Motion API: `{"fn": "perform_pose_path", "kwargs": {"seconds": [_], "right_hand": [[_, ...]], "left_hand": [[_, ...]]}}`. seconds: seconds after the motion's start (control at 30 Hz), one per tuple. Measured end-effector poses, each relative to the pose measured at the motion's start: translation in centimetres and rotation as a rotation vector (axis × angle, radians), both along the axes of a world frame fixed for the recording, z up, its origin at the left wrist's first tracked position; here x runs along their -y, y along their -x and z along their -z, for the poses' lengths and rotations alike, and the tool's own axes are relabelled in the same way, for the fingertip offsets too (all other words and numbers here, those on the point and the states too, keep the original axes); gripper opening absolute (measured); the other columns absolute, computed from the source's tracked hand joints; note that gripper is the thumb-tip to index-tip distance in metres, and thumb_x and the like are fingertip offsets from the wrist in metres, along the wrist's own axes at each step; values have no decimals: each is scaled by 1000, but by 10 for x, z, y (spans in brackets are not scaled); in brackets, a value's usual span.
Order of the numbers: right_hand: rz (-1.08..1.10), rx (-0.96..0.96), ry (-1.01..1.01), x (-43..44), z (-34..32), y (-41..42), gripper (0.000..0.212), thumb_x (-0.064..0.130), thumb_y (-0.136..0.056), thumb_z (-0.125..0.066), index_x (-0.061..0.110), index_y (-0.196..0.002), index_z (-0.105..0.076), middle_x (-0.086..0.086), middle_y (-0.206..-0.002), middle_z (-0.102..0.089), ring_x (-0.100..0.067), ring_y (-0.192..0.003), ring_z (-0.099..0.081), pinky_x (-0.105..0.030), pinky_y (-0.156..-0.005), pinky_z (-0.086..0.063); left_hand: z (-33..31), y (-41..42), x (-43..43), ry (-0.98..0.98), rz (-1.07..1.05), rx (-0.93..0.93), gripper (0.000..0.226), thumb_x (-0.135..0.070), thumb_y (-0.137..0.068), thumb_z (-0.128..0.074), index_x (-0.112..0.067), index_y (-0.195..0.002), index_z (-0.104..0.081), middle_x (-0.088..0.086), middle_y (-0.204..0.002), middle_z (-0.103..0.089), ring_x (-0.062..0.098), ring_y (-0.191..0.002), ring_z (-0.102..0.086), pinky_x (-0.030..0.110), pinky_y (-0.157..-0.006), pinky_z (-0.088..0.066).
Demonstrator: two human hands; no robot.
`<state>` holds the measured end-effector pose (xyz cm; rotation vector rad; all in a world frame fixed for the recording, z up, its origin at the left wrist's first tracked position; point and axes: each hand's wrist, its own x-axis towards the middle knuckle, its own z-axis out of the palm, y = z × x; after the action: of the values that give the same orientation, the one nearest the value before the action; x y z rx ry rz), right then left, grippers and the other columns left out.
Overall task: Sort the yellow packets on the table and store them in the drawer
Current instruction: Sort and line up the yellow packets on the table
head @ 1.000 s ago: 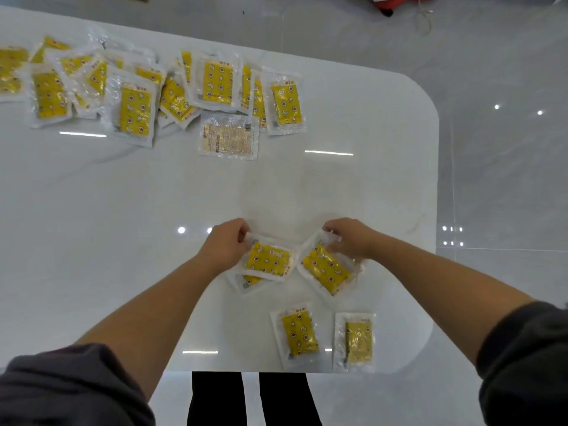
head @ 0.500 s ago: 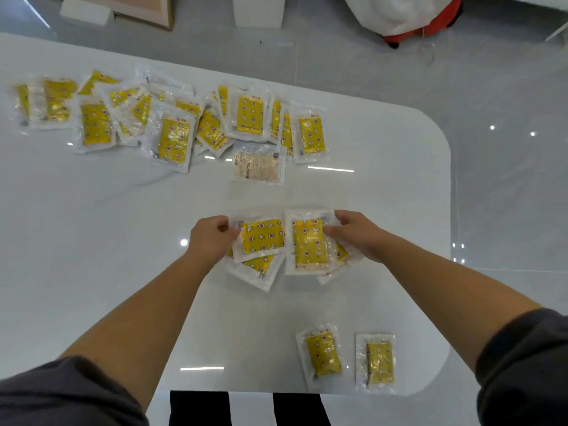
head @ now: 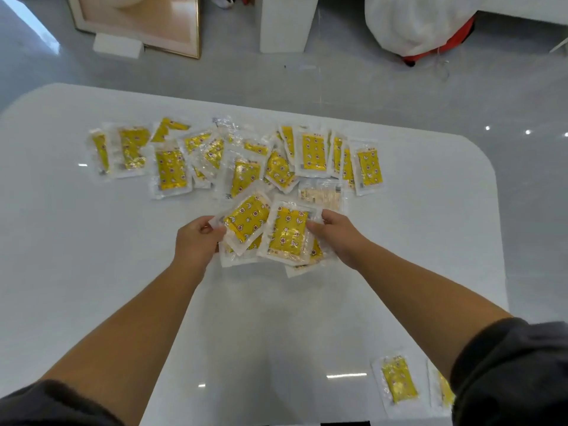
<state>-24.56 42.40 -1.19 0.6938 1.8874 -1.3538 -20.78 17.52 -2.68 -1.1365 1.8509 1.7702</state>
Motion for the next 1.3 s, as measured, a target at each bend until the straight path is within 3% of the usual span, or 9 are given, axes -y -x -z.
{"fn": "perform_pose_path", "kwargs": {"seconds": [0.13,0.3,0.5,0.6,0.67,0.73,0.87,1.1,1.3], "right_hand": [[53,-31,44,52,10,16,3,17,-89,-64,15,-90,-65,-10,-89,-59,-21,-78,-54,-31,-66,-45],[188,-36,209,129,16,45,16,9,-94,-57,17,-107,-62,-1,-88,-64,-15,-74,-61,-29,-68,-52],[268,-90,245,193,19,95,6,10,-92,-60,14,-88,-62,-7,-80,-63,-17,-64,-61,-28,-61,-50],[217,-1,189,194,28,97,10,9,-93,-59,10,-83,-58,-7,-73,-58,-14,-52,-58,-29,-52,-54],[147,65,96,184,34,83,6,10,-93,-58,6,-97,-59,-11,-85,-64,-19,-63,-64,-32,-61,-59],[134,84,50,169,40,67,18,11,-93,-57,4,-110,-58,-14,-95,-67,-23,-74,-68,-37,-70,-60],[125,85,54,129,38,39,17,12,-95,-54,6,-111,-57,-13,-97,-69,-25,-80,-70,-38,-73,-60],[64,90,-24,23,33,-19,17,11,-95,-54,3,-109,-61,-13,-93,-72,-23,-77,-72,-32,-66,-60],[-91,30,-113,-84,37,-76,14,9,-92,-53,9,-103,-62,-6,-92,-72,-20,-83,-70,-33,-75,-58]], "left_hand": [[6,12,44,-74,-186,-27,16,2,-88,-60,-12,-94,-66,5,-89,-68,20,-83,-66,34,-76,-56],[11,35,99,-149,-384,-94,15,2,-90,-58,-10,-97,-64,6,-97,-67,19,-91,-67,34,-83,-55],[13,91,137,-275,-523,-193,23,8,-90,-53,-9,-104,-60,8,-100,-67,18,-87,-69,27,-70,-60],[24,94,135,-225,-409,68,25,5,-91,-54,1,-115,-55,12,-89,-64,16,-56,-69,25,-51,-58],[33,83,126,-212,-300,218,21,0,-92,-56,2,-113,-54,12,-84,-59,16,-46,-66,26,-47,-57],[36,69,113,-204,-241,282,15,-1,-93,-55,1,-108,-53,12,-84,-57,18,-52,-66,27,-48,-57],[35,42,79,-203,-94,285,2,-3,-91,-59,-3,-92,-57,13,-87,-62,22,-70,-65,28,-59,-58],[27,-8,-15,-71,280,295,4,-5,-88,-63,-7,-86,-59,13,-87,-66,18,-65,-64,28,-58,-55],[29,-62,-115,134,562,219,4,-12,-84,-66,-12,-84,-62,6,-86,-69,17,-71,-68,31,-66,-55]]}}
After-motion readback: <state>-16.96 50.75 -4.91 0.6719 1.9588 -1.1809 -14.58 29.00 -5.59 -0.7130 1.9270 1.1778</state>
